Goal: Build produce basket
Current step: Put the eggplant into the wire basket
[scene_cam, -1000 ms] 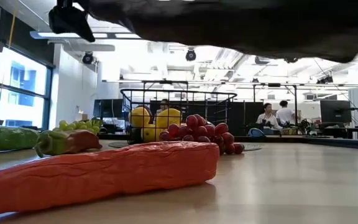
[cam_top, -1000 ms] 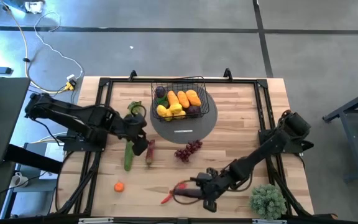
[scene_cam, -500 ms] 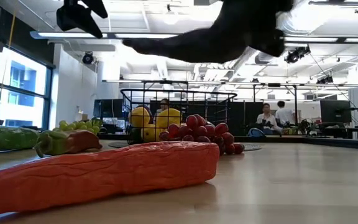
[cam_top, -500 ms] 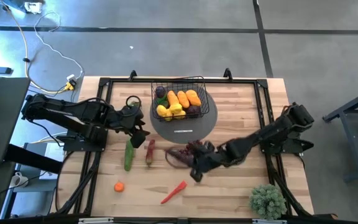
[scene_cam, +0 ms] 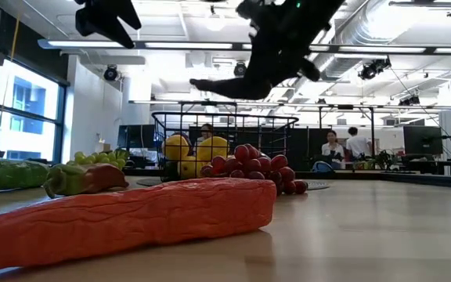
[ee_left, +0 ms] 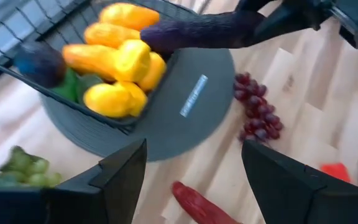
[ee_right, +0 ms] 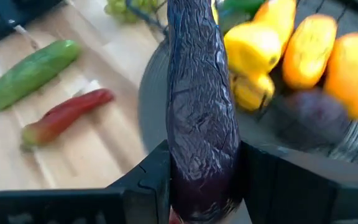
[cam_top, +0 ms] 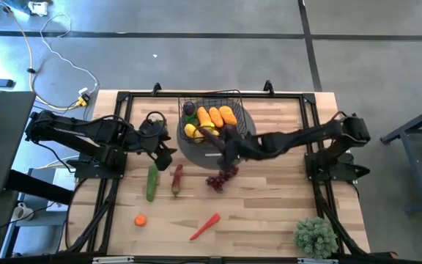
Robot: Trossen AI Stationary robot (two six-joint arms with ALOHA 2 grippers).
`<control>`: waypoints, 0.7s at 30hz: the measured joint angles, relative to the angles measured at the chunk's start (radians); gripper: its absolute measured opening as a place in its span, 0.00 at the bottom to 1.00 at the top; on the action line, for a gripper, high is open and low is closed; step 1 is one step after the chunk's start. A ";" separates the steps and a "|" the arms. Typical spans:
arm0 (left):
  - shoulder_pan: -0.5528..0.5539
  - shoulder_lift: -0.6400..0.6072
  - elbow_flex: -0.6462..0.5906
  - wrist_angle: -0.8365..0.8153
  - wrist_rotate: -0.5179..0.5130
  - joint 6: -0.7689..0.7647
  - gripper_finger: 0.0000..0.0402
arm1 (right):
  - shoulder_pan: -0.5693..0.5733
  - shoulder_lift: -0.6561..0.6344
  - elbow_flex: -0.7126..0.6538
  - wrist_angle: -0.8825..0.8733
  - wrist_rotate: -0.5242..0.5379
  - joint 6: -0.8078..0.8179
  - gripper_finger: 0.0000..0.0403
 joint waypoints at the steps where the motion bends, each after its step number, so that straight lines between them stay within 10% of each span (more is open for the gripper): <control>1: 0.001 0.000 0.000 0.000 -0.017 0.002 0.63 | -0.025 -0.001 0.000 0.010 -0.017 -0.040 0.29; 21: 0.251 0.000 0.000 -0.003 -0.034 -0.006 0.63 | -0.487 0.008 0.000 0.046 -0.313 -0.869 0.28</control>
